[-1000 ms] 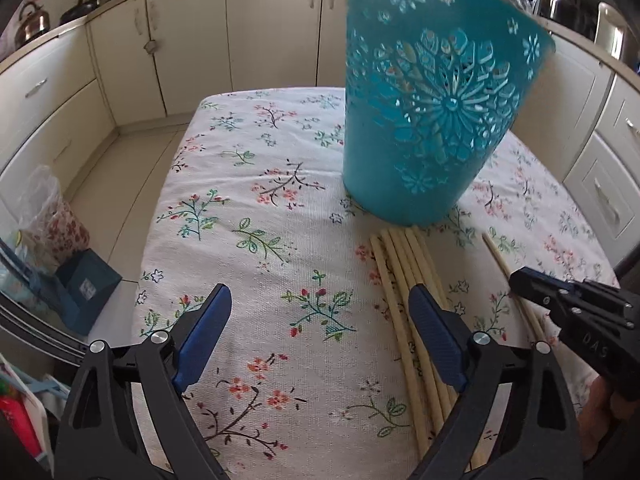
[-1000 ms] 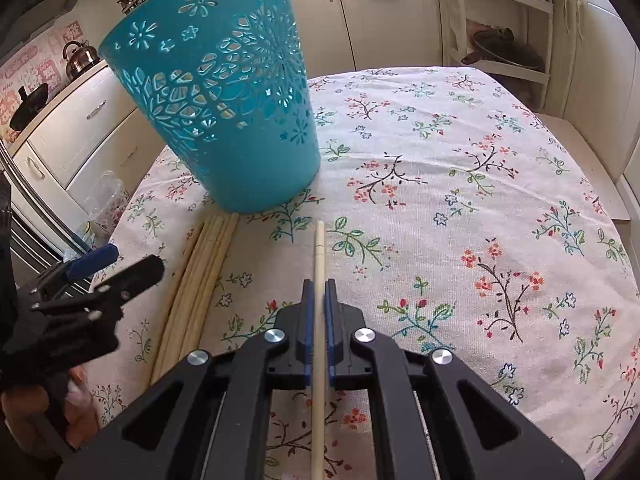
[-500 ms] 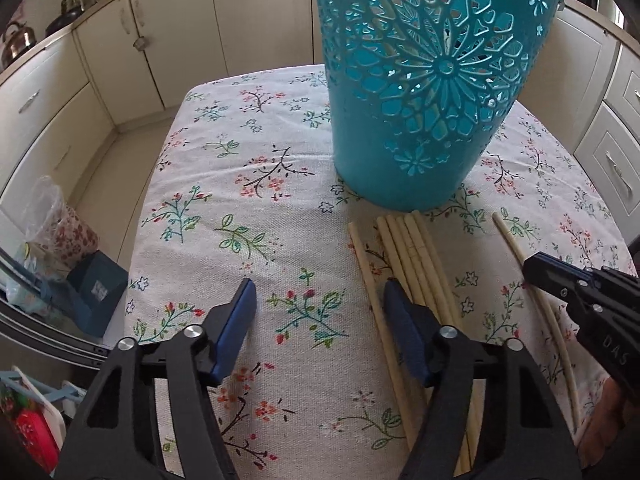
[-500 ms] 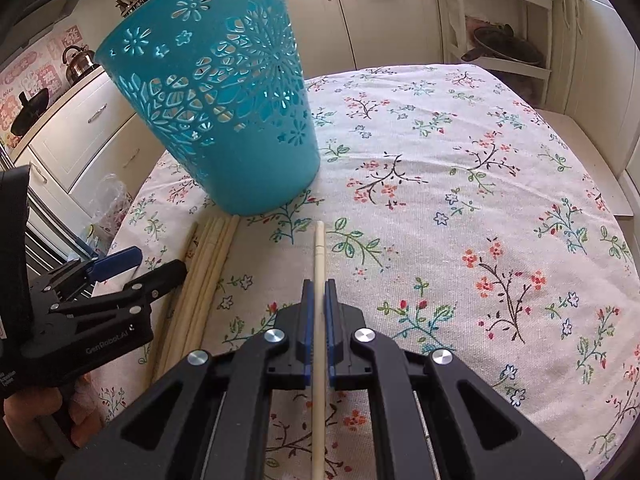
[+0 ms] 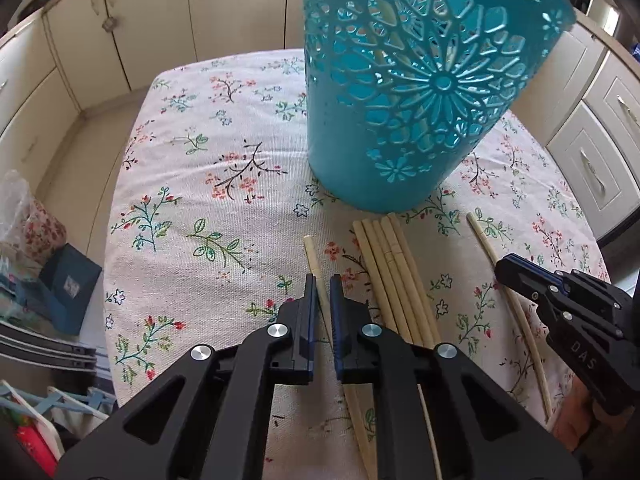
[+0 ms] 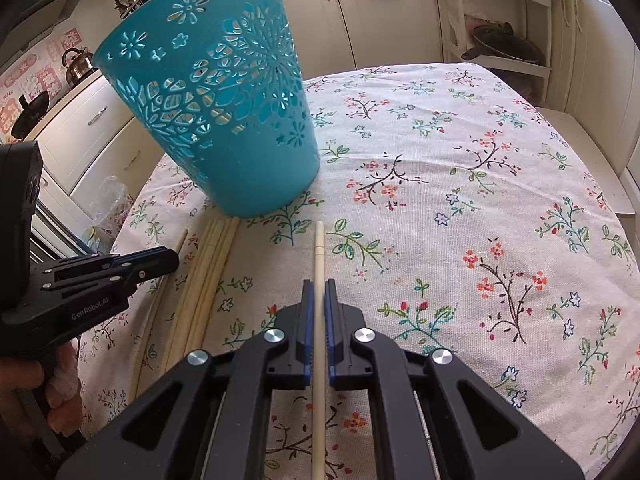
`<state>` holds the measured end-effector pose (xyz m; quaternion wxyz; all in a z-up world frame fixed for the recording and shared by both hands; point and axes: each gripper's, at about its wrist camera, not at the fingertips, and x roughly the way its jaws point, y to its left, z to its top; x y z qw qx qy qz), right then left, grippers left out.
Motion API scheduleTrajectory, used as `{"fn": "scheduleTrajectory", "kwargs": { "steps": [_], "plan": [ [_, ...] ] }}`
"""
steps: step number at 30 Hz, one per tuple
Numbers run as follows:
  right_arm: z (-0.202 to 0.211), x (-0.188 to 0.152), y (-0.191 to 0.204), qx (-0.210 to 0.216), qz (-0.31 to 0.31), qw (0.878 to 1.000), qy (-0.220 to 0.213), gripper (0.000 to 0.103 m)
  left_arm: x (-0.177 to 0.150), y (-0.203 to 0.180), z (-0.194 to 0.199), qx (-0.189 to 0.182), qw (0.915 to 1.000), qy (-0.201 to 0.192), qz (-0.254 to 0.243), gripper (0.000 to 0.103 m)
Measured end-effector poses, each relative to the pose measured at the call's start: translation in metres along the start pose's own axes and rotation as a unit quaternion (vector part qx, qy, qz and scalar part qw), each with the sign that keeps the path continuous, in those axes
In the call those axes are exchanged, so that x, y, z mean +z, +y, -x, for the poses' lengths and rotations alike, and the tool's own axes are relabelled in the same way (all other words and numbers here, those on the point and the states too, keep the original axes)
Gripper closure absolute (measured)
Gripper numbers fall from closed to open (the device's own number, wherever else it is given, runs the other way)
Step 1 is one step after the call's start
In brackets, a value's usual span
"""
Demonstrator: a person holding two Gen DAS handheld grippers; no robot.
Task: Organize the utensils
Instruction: 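Carry the chopstick over the teal bin with the left gripper and release it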
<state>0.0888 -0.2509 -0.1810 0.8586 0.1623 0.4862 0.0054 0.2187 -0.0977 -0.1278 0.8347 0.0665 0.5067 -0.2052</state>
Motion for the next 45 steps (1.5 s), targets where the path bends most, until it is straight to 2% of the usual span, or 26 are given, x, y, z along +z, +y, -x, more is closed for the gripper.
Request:
{"fn": "scheduleTrajectory", "kwargs": {
  "steps": [6, 10, 15, 17, 19, 23, 26, 32, 35, 37, 39, 45],
  "plan": [
    [0.000, -0.001, 0.000, 0.002, 0.000, 1.000, -0.002, 0.097, -0.002, -0.009, 0.000, 0.024, 0.9992, -0.015, -0.029, 0.097],
    [0.000, -0.001, -0.001, 0.004, 0.000, 1.000, -0.006, 0.097, -0.011, 0.004, 0.015, -0.009, 0.9991, -0.040, 0.006, 0.099],
    [0.001, -0.002, -0.002, 0.006, -0.004, 1.000, -0.007, 0.097, -0.015, 0.017, 0.075, -0.075, 0.9899, -0.118, 0.025, 0.099],
    [0.001, -0.002, -0.001, 0.006, -0.005, 1.000, -0.007, 0.097, -0.009, 0.021, 0.106, -0.106, 0.9814, -0.157, 0.031, 0.099],
    [0.000, -0.001, -0.002, 0.006, -0.005, 1.000, -0.007, 0.097, 0.005, 0.024, 0.128, -0.119, 0.9741, -0.189, 0.036, 0.099],
    [0.000, -0.002, -0.003, 0.007, -0.006, 1.000, -0.007, 0.097, 0.039, 0.023, 0.174, -0.146, 0.9493, -0.273, 0.053, 0.099],
    [0.001, -0.002, -0.003, 0.008, -0.006, 1.000, -0.006, 0.097, 0.069, 0.013, 0.196, -0.149, 0.9321, -0.325, 0.060, 0.099],
    [0.000, 0.000, -0.005, 0.014, -0.012, 1.000, -0.006, 0.097, 0.119, -0.008, 0.202, -0.105, 0.8994, -0.415, 0.088, 0.098],
    [0.000, 0.000, -0.006, 0.018, -0.015, 1.000, -0.006, 0.097, 0.138, -0.013, 0.189, -0.081, 0.8912, -0.434, 0.105, 0.098],
    [-0.001, 0.000, -0.007, 0.019, -0.016, 1.000, -0.006, 0.097, 0.144, -0.016, 0.180, -0.067, 0.8891, -0.439, 0.111, 0.098],
    [-0.001, 0.000, -0.008, 0.021, -0.018, 1.000, -0.006, 0.097, 0.149, -0.020, 0.163, -0.055, 0.8911, -0.435, 0.118, 0.098],
    [-0.002, 0.002, -0.011, 0.026, -0.022, 0.999, -0.006, 0.097, 0.144, -0.031, 0.131, -0.019, 0.9044, -0.415, 0.096, 0.098]
  ]
}}
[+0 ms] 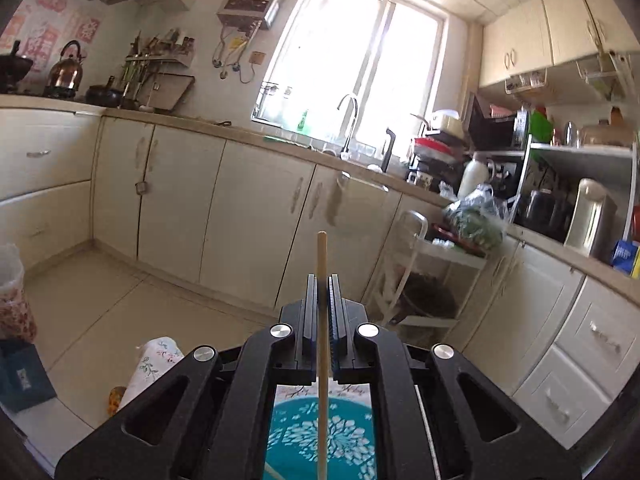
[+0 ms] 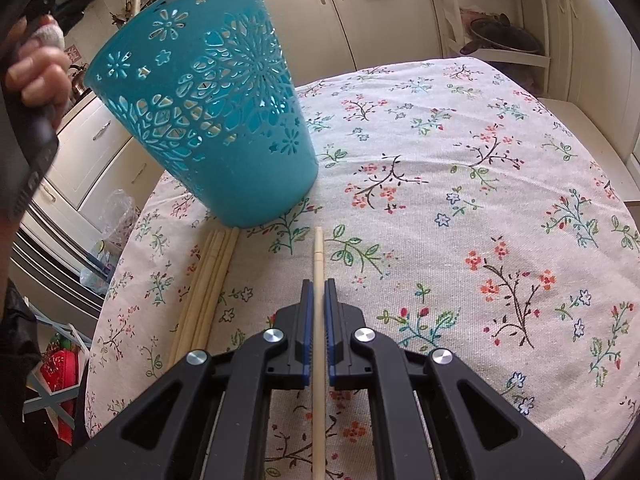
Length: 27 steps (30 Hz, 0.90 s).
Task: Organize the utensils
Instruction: 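Carry the chopstick over the teal bin with the left gripper and release it, then move the left gripper back toward the table while the right gripper holds a chopstick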
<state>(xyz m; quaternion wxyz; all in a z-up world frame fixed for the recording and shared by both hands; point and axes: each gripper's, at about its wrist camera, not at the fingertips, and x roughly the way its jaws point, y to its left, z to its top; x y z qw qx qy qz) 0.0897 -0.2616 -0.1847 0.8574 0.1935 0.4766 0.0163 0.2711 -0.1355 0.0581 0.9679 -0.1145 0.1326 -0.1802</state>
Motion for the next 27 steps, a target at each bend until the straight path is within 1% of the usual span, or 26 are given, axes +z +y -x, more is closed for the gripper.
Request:
{"fn": "scheduleTrajectory", "kwargs": {
  "steps": [3, 6, 8, 9, 10, 11, 13, 15, 17, 18, 19, 21, 22, 23, 25, 27],
  "plan": [
    [0.000, 0.001, 0.000, 0.002, -0.001, 1.000, 0.000, 0.097, -0.012, -0.007, -0.002, 0.009, 0.9993, 0.012, -0.033, 0.098],
    [0.000, 0.001, -0.001, 0.002, 0.000, 1.000, 0.001, 0.097, -0.018, -0.005, -0.003, 0.009, 0.9983, 0.031, -0.048, 0.098],
    [0.000, 0.000, -0.001, 0.002, -0.001, 1.000, 0.000, 0.097, -0.019, -0.004, -0.002, 0.005, 0.9969, 0.052, -0.058, 0.096],
    [0.000, 0.000, 0.000, 0.002, -0.001, 1.000, 0.000, 0.097, -0.019, -0.002, 0.000, 0.005, 0.9964, 0.058, -0.062, 0.091],
    [0.000, 0.000, -0.001, 0.002, 0.000, 1.000, 0.001, 0.097, -0.018, 0.001, 0.005, 0.006, 0.9961, 0.060, -0.064, 0.082],
    [0.000, 0.000, 0.000, 0.002, 0.001, 1.000, 0.001, 0.096, -0.016, 0.005, 0.010, 0.007, 0.9962, 0.058, -0.064, 0.076],
    [0.001, 0.000, -0.001, 0.004, 0.002, 1.000, 0.001, 0.096, -0.010, 0.018, 0.031, 0.021, 0.9975, 0.043, -0.053, 0.056],
    [0.000, 0.001, -0.001, 0.005, 0.003, 1.000, 0.002, 0.096, -0.006, 0.034, 0.051, 0.030, 0.9986, 0.028, -0.035, 0.049],
    [0.000, 0.000, -0.001, 0.004, 0.006, 1.000, 0.003, 0.096, -0.007, 0.056, 0.074, 0.047, 0.9986, 0.019, -0.015, 0.041],
    [0.000, 0.000, 0.000, 0.002, 0.010, 1.000, 0.004, 0.096, -0.011, 0.067, 0.083, 0.059, 0.9981, 0.020, -0.006, 0.035],
    [0.000, 0.000, 0.002, -0.001, 0.015, 1.000, 0.004, 0.096, -0.021, 0.080, 0.090, 0.073, 0.9969, 0.030, 0.001, 0.029],
    [-0.001, 0.000, 0.009, -0.021, 0.039, 0.999, 0.003, 0.098, -0.042, 0.098, 0.091, 0.086, 0.9939, 0.068, 0.011, 0.026],
    [-0.001, -0.001, 0.012, -0.027, 0.047, 0.999, 0.002, 0.098, -0.063, 0.110, 0.086, 0.094, 0.9893, 0.109, 0.022, 0.026],
    [-0.001, -0.001, 0.014, -0.031, 0.051, 0.998, 0.001, 0.098, -0.077, 0.117, 0.082, 0.096, 0.9855, 0.138, 0.027, 0.026],
    [-0.001, -0.001, 0.013, -0.028, 0.048, 0.998, 0.002, 0.098, -0.104, 0.125, 0.071, 0.098, 0.9772, 0.186, 0.031, 0.026],
    [0.001, -0.001, 0.012, -0.030, 0.049, 0.998, 0.009, 0.097, -0.130, 0.127, 0.060, 0.101, 0.9674, 0.232, 0.020, 0.026]
  ]
}}
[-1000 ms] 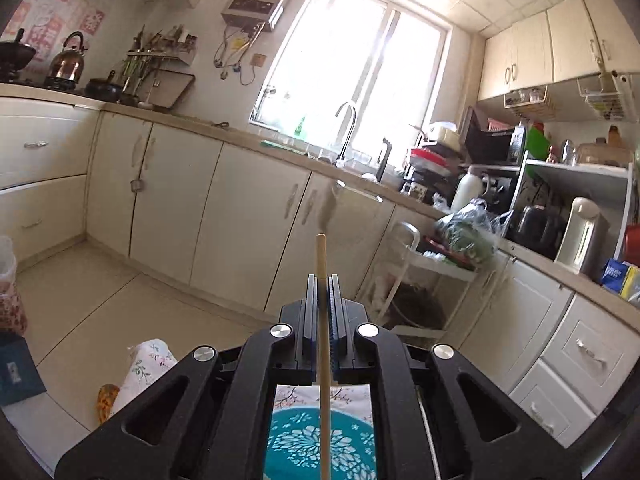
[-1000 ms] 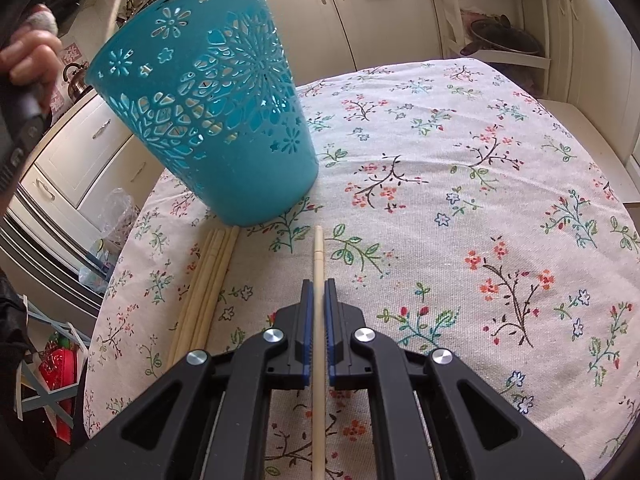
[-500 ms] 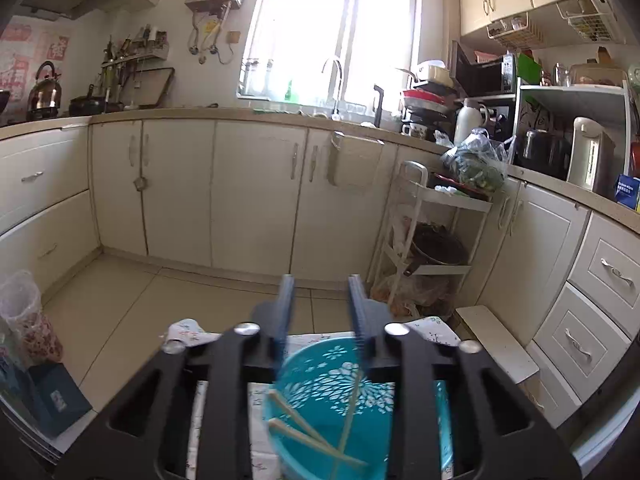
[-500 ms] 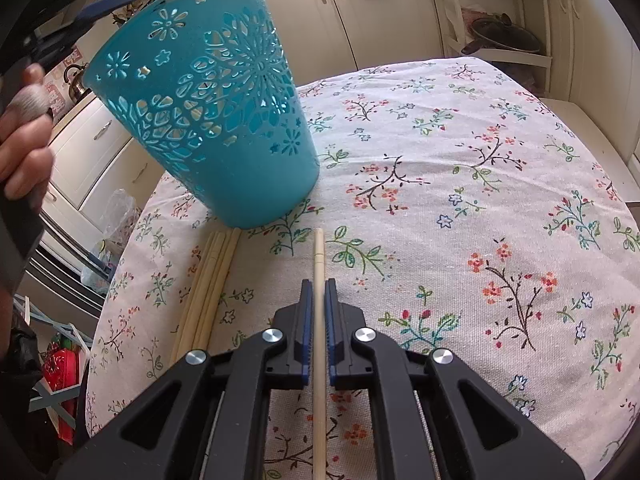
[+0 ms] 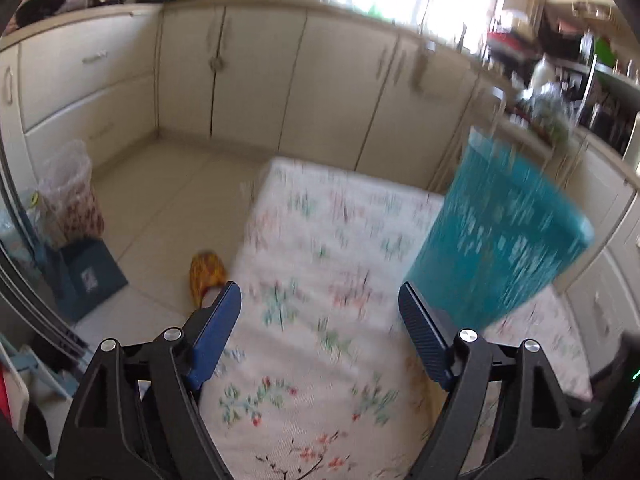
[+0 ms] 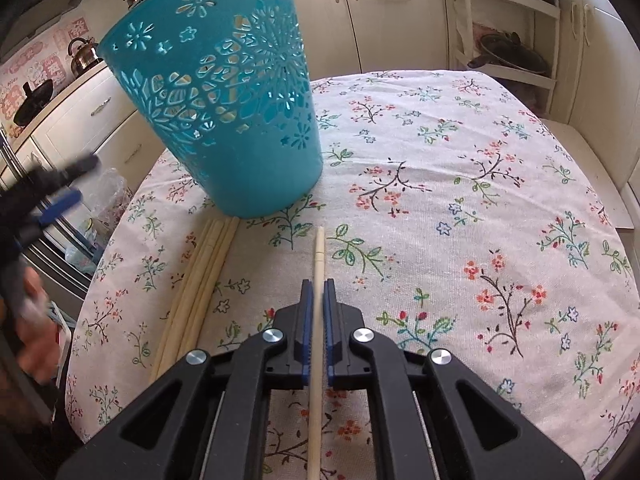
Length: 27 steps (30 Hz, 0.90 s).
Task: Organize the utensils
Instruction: 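Move the left gripper back toward the table while the right gripper holds a chopstick, then lift the held chopstick over the teal bin with the right gripper and release it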
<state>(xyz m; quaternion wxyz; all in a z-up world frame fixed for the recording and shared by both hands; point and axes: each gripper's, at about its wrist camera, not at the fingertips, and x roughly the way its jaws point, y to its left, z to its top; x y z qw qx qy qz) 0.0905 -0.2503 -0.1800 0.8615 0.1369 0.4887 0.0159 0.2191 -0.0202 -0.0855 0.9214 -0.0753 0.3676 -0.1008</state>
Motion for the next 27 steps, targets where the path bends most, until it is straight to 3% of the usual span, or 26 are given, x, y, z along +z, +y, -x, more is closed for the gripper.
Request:
{"fn": "scheduleTrajectory", "kwargs": {
  "steps": [6, 9, 11, 13, 17, 21, 25, 27],
  "plan": [
    [0.000, -0.002, 0.017, -0.046, 0.074, 0.996, 0.002, 0.097, -0.022, -0.006, -0.032, 0.006, 0.9980, 0.059, -0.023, 0.024],
    [0.004, 0.001, 0.006, -0.025, 0.036, 0.999, 0.005, 0.097, -0.023, -0.006, -0.036, 0.002, 0.9974, 0.068, -0.023, 0.023],
    [0.019, 0.004, -0.011, 0.014, -0.017, 1.000, -0.010, 0.097, -0.024, -0.005, -0.037, 0.001, 0.9975, 0.068, -0.022, 0.021],
    [0.037, 0.005, -0.017, 0.042, -0.048, 0.997, -0.036, 0.097, -0.024, -0.008, -0.040, 0.001, 0.9973, 0.070, -0.024, 0.019],
    [0.090, 0.021, -0.024, 0.123, -0.097, 0.981, -0.115, 0.097, -0.025, -0.012, -0.043, 0.004, 0.9967, 0.074, -0.034, 0.016],
    [0.133, 0.063, -0.006, 0.172, -0.091, 0.960, -0.200, 0.097, -0.025, -0.015, -0.044, 0.007, 0.9965, 0.075, -0.037, 0.015],
    [0.150, 0.120, 0.019, 0.192, -0.074, 0.940, -0.272, 0.097, -0.025, -0.016, -0.043, 0.007, 0.9965, 0.075, -0.036, 0.015],
    [0.145, 0.146, 0.030, 0.181, -0.069, 0.933, -0.302, 0.097, -0.025, -0.016, -0.043, 0.007, 0.9965, 0.075, -0.036, 0.015]
  ]
}}
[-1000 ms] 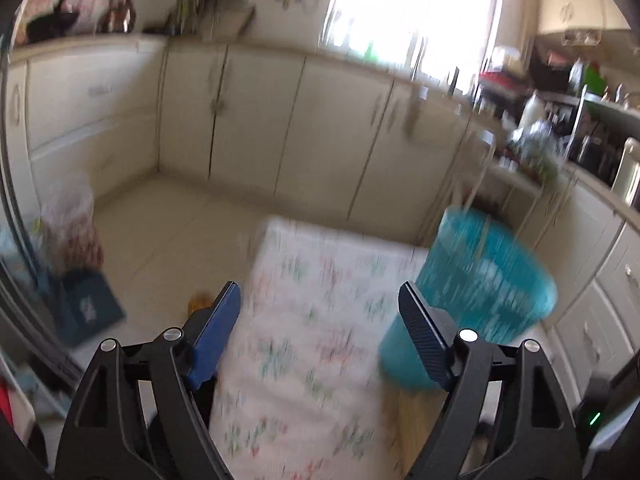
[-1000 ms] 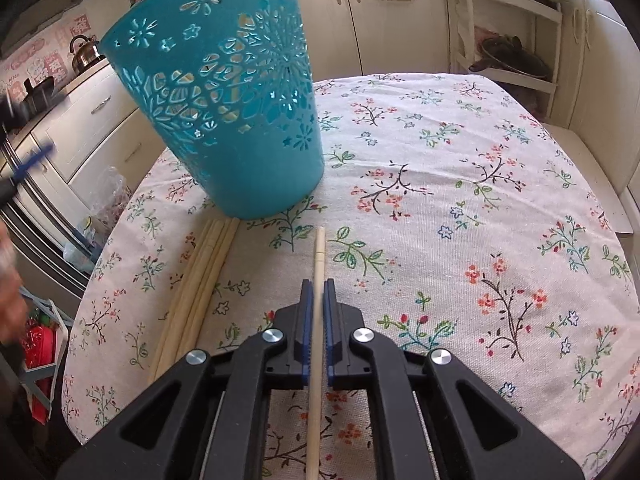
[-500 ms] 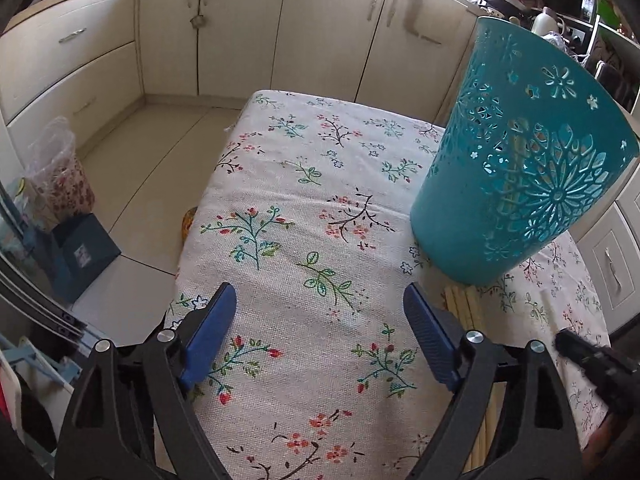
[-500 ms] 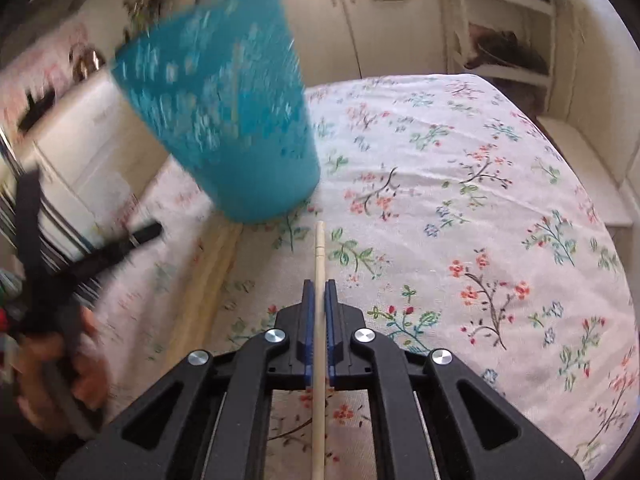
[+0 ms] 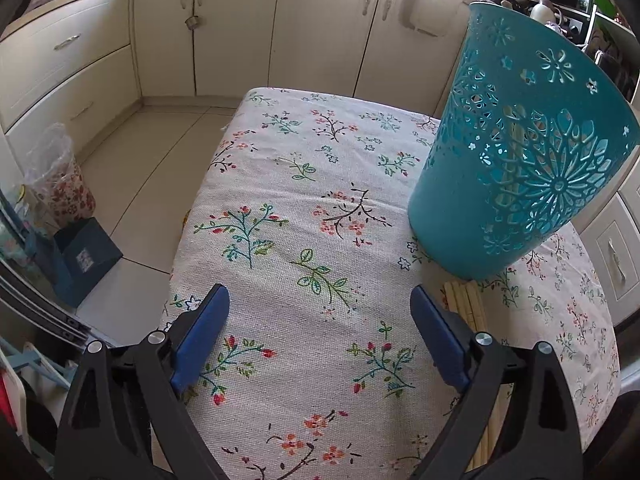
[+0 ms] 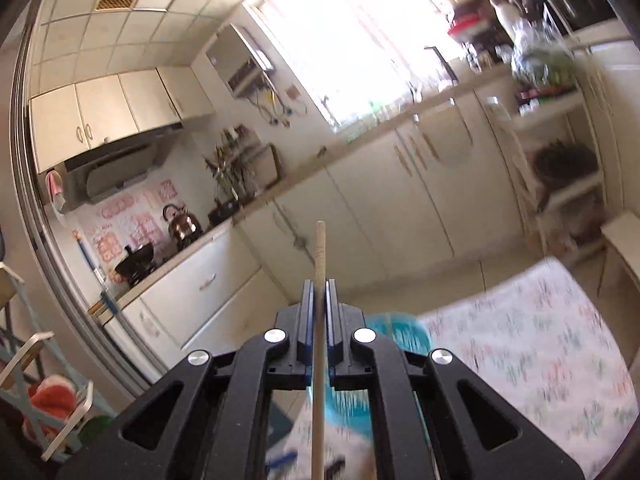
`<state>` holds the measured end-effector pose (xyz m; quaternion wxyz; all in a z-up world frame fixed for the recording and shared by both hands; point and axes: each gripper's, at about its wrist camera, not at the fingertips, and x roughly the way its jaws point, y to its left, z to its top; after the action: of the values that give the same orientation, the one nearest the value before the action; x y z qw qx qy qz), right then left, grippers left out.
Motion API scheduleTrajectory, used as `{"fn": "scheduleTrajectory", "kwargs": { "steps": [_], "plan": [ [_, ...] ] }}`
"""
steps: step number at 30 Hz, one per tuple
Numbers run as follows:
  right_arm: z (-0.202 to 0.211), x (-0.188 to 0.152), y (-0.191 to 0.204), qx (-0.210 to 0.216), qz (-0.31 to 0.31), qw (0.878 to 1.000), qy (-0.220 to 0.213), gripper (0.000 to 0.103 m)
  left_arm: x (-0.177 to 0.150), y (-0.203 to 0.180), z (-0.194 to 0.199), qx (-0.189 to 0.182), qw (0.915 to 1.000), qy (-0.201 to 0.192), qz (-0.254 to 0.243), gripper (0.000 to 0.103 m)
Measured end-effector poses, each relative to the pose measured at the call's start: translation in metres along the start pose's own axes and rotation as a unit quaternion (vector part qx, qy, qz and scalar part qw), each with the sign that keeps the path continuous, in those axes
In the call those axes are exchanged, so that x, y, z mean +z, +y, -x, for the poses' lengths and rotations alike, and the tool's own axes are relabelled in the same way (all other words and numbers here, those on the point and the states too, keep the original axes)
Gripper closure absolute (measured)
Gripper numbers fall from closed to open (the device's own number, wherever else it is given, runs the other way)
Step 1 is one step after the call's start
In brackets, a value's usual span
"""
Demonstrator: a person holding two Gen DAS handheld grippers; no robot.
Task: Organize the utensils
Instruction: 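Lift the held chopstick over the teal bin with the right gripper and release it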
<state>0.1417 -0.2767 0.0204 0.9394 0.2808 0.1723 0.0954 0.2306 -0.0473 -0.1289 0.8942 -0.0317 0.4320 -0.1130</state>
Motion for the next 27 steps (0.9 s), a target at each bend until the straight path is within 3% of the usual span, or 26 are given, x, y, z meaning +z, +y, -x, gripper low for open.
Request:
{"fn": "scheduleTrajectory", "kwargs": {
  "steps": [3, 6, 13, 18, 20, 24, 27],
  "plan": [
    [-0.034, 0.013, 0.000, -0.022, -0.002, 0.999, -0.025, 0.097, 0.000, -0.001, 0.002, -0.001, 1.0000, -0.001, 0.001, 0.015],
    [-0.067, 0.013, -0.007, -0.058, 0.002, 0.998, -0.018, 0.097, 0.001, 0.001, 0.002, -0.005, 1.0000, -0.003, 0.005, 0.015],
    [-0.097, -0.009, -0.011, -0.104, 0.053, 0.992, 0.042, 0.097, 0.001, 0.005, 0.001, -0.014, 0.9998, -0.007, 0.015, 0.015],
    [-0.101, -0.027, -0.005, -0.105, 0.093, 0.986, 0.088, 0.095, 0.001, 0.007, 0.001, -0.014, 0.9997, -0.008, 0.018, 0.015],
    [-0.100, -0.035, -0.003, -0.106, 0.103, 0.983, 0.110, 0.090, 0.001, 0.007, 0.001, -0.013, 0.9998, -0.007, 0.017, 0.015],
    [-0.052, -0.037, 0.004, -0.108, 0.097, 0.988, 0.060, 0.085, 0.001, 0.007, 0.000, -0.013, 0.9997, -0.007, 0.017, 0.015],
    [0.000, -0.046, 0.009, -0.118, 0.092, 0.989, 0.003, 0.065, 0.001, 0.008, 0.001, -0.013, 0.9997, -0.008, 0.020, 0.015]
  ]
}}
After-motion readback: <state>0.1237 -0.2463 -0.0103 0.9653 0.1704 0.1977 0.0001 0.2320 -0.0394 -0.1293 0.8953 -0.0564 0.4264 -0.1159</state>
